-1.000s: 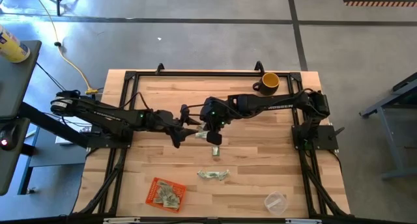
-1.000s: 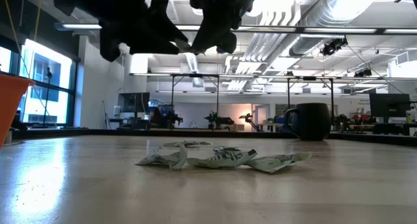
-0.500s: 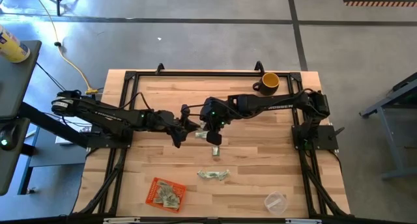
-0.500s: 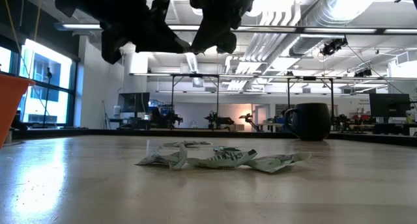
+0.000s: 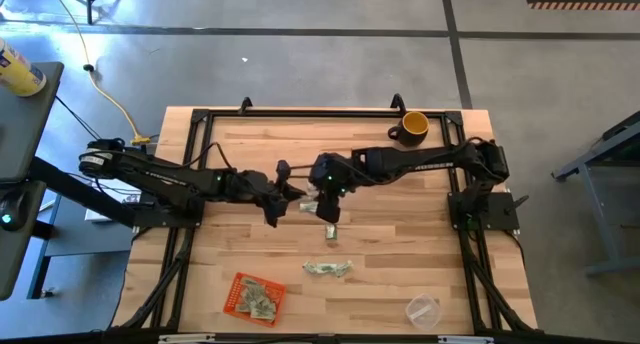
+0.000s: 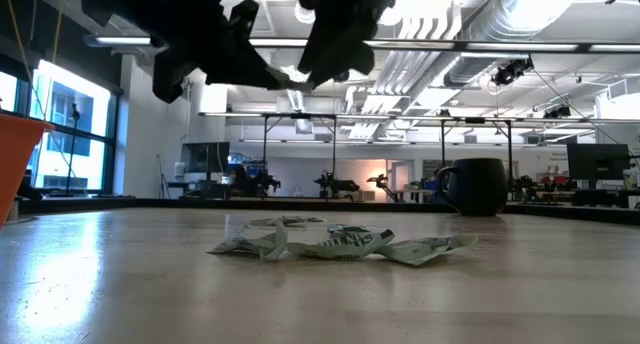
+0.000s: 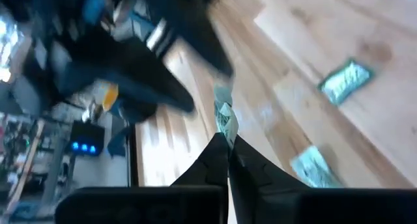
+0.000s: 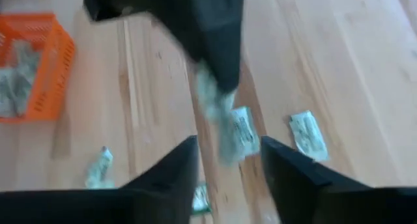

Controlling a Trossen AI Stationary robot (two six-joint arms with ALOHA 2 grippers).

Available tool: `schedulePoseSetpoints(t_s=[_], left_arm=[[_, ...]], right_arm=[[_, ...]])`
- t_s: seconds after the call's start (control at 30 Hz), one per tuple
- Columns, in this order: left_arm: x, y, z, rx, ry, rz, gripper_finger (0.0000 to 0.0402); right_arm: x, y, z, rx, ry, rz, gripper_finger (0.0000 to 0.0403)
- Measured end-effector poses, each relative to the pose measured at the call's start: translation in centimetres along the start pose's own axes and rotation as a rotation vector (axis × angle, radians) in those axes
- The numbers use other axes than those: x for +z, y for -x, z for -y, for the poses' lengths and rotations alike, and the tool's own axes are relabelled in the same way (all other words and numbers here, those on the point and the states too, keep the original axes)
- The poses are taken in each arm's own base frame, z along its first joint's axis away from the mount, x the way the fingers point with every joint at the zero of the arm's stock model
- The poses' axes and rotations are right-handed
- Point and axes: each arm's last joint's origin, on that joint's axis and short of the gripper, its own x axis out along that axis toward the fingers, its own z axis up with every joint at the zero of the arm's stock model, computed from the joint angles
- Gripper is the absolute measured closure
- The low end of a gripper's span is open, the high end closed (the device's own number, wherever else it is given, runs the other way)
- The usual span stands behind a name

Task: Pick and place items into bin
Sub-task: Put the white stevia packet into the orange bin

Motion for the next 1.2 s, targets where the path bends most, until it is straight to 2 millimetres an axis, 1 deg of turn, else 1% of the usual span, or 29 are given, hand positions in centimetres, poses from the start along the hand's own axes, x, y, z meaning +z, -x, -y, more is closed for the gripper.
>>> schedulePoseSetpoints(t_s=[0.07,0.13,0.2,0.27,0.37,0.43,0.5,0.63,0.73,0.8,0.87,0.97,1.07,1.2], left_arm=[[-0.1,0.1,0.4,-0.004,0.011,-0.048,0.0367],[0.3,0.7,0.9,-0.016,0.061,-0.061,0.0367],[1.2,1.5,1.3,-0.045,0.181,-0.043,0.0366],[2.2,2.7,1.4,-0.083,0.390,-0.034,0.0366],[3.1,4.7,1.6,-0.159,0.696,-0.100,0.0368],[3.2,6.0,2.4,-0.229,0.880,-0.211,0.0368],[3.7,7.0,3.3,-0.318,1.091,-0.263,0.0368],[6.2,9.2,5.6,-0.565,1.416,-0.265,0.0368],[8.2,10.3,7.9,-0.662,1.594,-0.289,0.0368],[9.0,11.2,9.6,-0.673,1.674,-0.317,0.0368],[9.8,11.7,11.3,-0.666,1.758,-0.338,0.0368],[10.0,12.0,13.8,-0.642,1.824,-0.431,0.0367],[10.2,11.8,15.5,-0.631,1.893,-0.506,0.0367],[10.1,11.1,17.3,-0.617,1.916,-0.594,0.0363]], right_arm=[[-0.4,0.6,-0.7,-0.032,0.043,-0.017,0.0207],[-0.9,1.4,-1.3,-0.081,0.076,-0.034,0.0173],[-1.5,2.3,-1.8,-0.134,0.095,-0.054,0.0149],[-2.1,3.1,-2.1,-0.157,0.087,-0.095,0.0135],[-2.9,3.8,-2.5,-0.176,0.050,-0.146,0.0133],[-3.4,4.0,-2.8,-0.201,0.058,-0.176,0.0136],[-3.8,4.1,-3.3,-0.215,0.081,-0.196,0.0141],[-4.2,4.1,-4.4,-0.193,0.136,-0.201,0.0147],[-4.5,4.2,-5.2,-0.195,0.182,-0.196,0.0148],[-4.6,4.2,-5.5,-0.194,0.193,-0.194,0.0148],[-4.7,4.3,-5.7,-0.189,0.195,-0.194,0.0148],[-4.8,4.3,-6.0,-0.191,0.200,-0.188,0.0148],[-4.9,4.3,-6.2,-0.215,0.189,-0.177,0.0148],[-5.0,4.3,-6.7,-0.255,0.228,-0.154,0.0147]])
